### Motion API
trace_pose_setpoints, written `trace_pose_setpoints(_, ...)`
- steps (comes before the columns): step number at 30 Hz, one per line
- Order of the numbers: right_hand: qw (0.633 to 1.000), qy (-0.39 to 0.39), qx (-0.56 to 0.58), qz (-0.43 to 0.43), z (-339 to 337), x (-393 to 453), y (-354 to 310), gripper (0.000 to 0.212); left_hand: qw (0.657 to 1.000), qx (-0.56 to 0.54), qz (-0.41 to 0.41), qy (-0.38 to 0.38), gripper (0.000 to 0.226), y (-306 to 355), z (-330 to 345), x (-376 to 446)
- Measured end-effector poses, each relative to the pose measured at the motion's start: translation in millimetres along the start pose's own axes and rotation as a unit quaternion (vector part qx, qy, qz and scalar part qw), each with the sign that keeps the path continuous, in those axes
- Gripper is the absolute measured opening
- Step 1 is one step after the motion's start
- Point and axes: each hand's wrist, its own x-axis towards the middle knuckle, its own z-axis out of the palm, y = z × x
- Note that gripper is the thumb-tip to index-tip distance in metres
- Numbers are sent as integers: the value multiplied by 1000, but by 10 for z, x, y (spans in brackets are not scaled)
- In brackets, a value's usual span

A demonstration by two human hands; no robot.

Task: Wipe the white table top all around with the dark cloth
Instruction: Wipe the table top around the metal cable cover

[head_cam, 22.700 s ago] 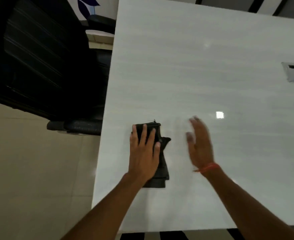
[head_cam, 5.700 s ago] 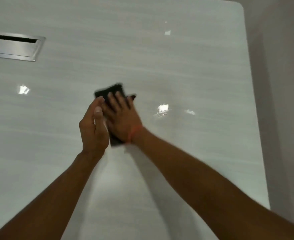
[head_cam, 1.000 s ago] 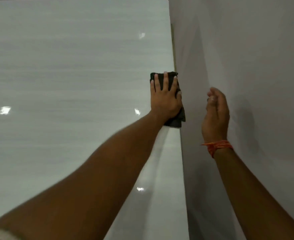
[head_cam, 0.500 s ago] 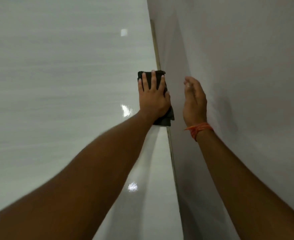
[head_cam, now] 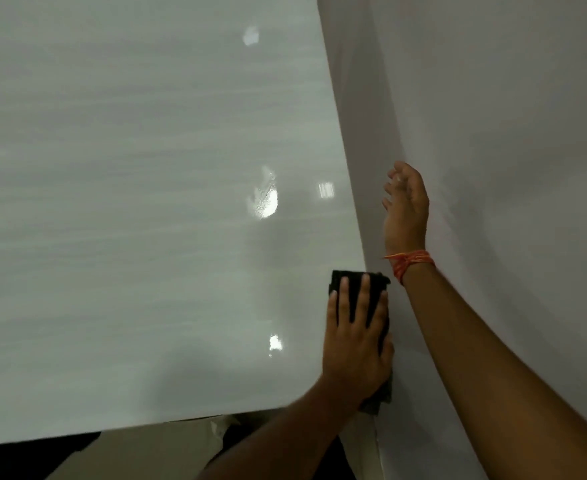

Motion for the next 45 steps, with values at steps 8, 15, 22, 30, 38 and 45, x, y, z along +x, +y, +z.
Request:
trace_pose_setpoints(8, 998, 4, 5, -57, 398, -802, -78, 59, 998, 8, 54, -7, 70, -530, -97, -836)
trace_pose_setpoints(15, 996, -54, 31, -65, 1231, -1578, -143, 49, 997, 55, -39, 42, 65, -2079, -759, -1685)
trace_pose_setpoints(22, 987, -124, 61, -82, 1927, -2034, -232, 50, 966, 124, -221, 49, 68, -3183, -1188, -2495)
trace_pose_setpoints(30, 987, -105, 64, -101, 1703, -1739, -335, 38, 987, 64, -129, 72, 67, -2378, -845, -1958)
trace_pose_setpoints(38, 991, -39, 70, -111, 855, -992, -496, 35, 999, 14, -39, 20, 70, -296, -25, -734)
trace_pose_setpoints(45, 992, -4, 90, -91, 433, -293, -402, 45, 996, -39, -41, 63, 96, 87, 119, 231)
